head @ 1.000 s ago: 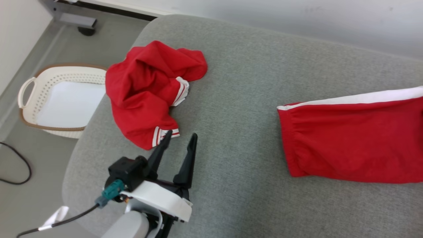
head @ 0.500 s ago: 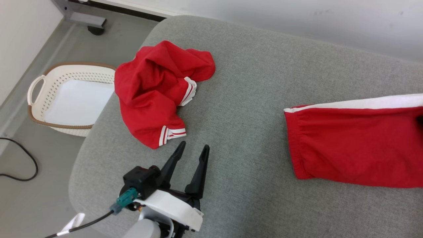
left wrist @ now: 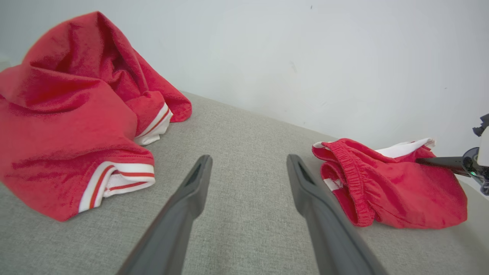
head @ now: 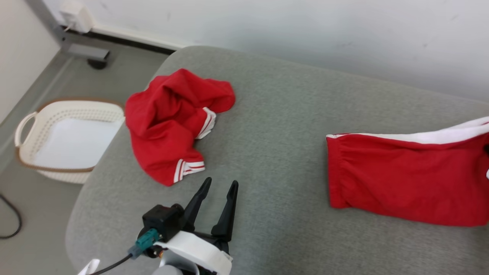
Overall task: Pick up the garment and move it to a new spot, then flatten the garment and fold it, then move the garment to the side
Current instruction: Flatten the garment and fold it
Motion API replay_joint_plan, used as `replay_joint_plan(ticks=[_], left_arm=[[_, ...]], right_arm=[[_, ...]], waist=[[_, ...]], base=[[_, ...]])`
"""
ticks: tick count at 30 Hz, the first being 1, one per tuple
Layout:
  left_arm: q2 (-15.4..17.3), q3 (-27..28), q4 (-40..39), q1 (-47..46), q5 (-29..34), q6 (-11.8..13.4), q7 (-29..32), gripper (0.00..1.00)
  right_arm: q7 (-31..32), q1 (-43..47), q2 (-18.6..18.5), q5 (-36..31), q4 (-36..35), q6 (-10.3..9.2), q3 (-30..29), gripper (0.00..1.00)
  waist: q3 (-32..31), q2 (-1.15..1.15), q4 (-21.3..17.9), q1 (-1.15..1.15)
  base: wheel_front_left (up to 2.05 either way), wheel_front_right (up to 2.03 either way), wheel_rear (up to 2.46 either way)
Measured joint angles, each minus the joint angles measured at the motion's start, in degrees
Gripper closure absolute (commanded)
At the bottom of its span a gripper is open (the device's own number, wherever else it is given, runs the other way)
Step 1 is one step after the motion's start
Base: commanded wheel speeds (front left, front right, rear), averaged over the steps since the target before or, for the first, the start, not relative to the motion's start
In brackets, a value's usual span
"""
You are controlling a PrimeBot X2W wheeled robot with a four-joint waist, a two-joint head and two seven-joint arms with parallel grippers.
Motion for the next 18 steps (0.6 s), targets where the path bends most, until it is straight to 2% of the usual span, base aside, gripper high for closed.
replay_joint_plan(ticks=[5,12,18], left_arm=[[-0.2,1.6,0.5,1.5,0.9,0.0,0.0,0.00],[-0.9,4.8,-0.8,3.4,3.4,0.4,0.0,0.00],[-2.1,8.0,-1.3,5.0,5.3,-0.5,0.0,0.00]], right_arm=[[-2.3,3.1,-0.2,-0.1,-0.6,0.00,1.0,1.00],[-5.6,5.7,-2.5,-0.9,-1.1,-0.01,1.9,1.00],[-7.0,6.2,-0.8,-1.2,-5.3,-0.01,3.6,1.00]], waist=[[-2.2,0.00,-3.4,0.00],[-4.7,0.00,-8.8,0.00],[-6.0,0.00,-12.5,0.00]], base=[[0.00,0.00,0.00],[0.00,0.00,0.00],[0.00,0.00,0.00]])
